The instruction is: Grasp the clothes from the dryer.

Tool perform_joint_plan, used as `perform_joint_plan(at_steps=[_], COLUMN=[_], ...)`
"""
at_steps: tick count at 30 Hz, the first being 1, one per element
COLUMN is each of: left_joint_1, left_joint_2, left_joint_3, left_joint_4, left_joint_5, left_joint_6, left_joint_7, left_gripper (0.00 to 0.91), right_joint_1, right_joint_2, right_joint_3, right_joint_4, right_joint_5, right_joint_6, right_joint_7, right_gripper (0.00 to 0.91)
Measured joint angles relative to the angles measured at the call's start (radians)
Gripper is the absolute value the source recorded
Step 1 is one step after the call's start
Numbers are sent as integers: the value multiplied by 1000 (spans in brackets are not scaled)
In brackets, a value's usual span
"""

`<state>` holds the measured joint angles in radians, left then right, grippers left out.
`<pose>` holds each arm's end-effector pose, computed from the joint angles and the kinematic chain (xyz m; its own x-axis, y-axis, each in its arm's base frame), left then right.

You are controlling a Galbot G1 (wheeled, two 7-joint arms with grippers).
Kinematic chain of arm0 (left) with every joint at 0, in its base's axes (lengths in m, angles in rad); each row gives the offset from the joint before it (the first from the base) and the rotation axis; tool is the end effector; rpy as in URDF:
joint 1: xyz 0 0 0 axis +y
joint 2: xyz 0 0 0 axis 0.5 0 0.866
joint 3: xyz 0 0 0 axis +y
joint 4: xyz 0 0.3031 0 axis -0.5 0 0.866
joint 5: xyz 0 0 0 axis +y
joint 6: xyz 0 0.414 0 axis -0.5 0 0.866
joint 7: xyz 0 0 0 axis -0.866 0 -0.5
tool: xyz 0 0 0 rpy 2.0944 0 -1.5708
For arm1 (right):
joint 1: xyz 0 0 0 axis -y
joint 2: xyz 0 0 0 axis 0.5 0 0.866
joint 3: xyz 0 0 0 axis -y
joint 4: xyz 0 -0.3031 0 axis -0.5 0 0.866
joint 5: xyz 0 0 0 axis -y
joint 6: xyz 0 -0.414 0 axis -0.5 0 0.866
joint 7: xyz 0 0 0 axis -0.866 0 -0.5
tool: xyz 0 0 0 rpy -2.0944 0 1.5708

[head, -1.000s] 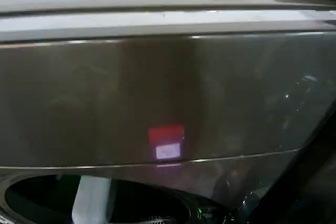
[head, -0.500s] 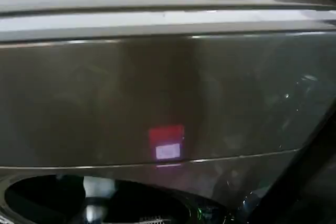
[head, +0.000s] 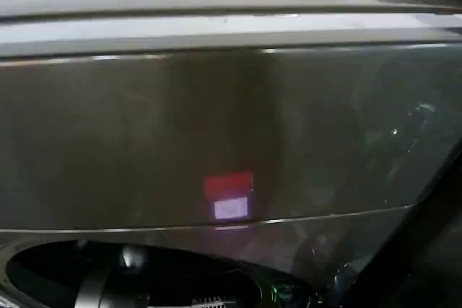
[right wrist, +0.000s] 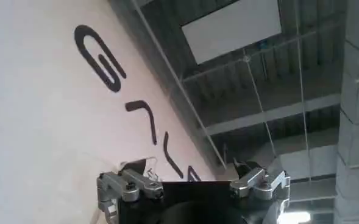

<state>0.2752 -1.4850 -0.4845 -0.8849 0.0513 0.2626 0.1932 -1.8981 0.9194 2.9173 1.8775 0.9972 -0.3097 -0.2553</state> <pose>0.6230 0.0360 -0.1810 -0.9716 0.1310 0.1972 0.1535 0.9827 0.1034 -0.1749 -0.3214 0.2315 -0.3476 0.4921 -0.7981 0.8884 0.4450 -0.1126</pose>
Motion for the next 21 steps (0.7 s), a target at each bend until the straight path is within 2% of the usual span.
perform_joint_plan(at_steps=[8, 21], left_joint_1=[-99, -254], left_joint_2=[29, 33], left_joint_3=[48, 131], left_joint_4=[156, 385], left_joint_5=[98, 402], left_joint_6=[2, -75], left_joint_7=[148, 413], left_gripper=[907, 907], right_joint_1=[-3, -3], right_joint_2=[-1, 2], right_joint_3=[0, 0], right_joint_4=[-5, -8], right_joint_5=[0, -1], right_joint_6=[1, 4], right_joint_7=[-1, -2], right_gripper=[907, 907])
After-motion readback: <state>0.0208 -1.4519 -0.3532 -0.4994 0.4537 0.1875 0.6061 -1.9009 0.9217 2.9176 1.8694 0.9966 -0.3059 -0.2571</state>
